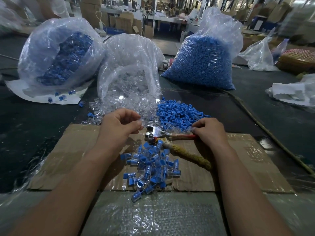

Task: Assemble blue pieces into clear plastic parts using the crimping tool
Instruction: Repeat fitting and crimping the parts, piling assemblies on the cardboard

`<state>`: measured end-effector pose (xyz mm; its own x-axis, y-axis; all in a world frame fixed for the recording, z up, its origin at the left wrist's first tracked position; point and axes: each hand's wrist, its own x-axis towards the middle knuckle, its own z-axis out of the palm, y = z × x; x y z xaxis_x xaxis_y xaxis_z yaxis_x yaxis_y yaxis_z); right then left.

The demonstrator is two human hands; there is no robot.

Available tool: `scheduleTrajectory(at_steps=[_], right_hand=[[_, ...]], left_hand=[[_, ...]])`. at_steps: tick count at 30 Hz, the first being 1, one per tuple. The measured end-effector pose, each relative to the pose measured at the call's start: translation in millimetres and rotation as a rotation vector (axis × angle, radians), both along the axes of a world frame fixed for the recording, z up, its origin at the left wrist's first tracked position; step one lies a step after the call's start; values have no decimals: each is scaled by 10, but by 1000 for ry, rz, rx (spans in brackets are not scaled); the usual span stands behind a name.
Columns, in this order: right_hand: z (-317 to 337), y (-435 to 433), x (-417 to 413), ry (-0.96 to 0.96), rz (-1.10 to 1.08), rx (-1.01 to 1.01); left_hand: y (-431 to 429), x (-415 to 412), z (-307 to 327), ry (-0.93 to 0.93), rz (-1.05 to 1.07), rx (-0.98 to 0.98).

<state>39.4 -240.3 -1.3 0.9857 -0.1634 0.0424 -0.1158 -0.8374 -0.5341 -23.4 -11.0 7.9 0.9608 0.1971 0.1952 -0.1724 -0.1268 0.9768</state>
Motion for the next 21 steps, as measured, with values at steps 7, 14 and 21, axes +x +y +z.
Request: scheduleTrajectory(at_steps=[7,14,21], right_hand=[[-14,-8,-5,-38,60,-3],[29,33,-47,-250,8,169],[185,267,-313,-340,109,455]], left_hand=[[11,0,2,23,1,1],[6,-7,27,25,-16,-48],[-5,-21,36,30,-67,-39]])
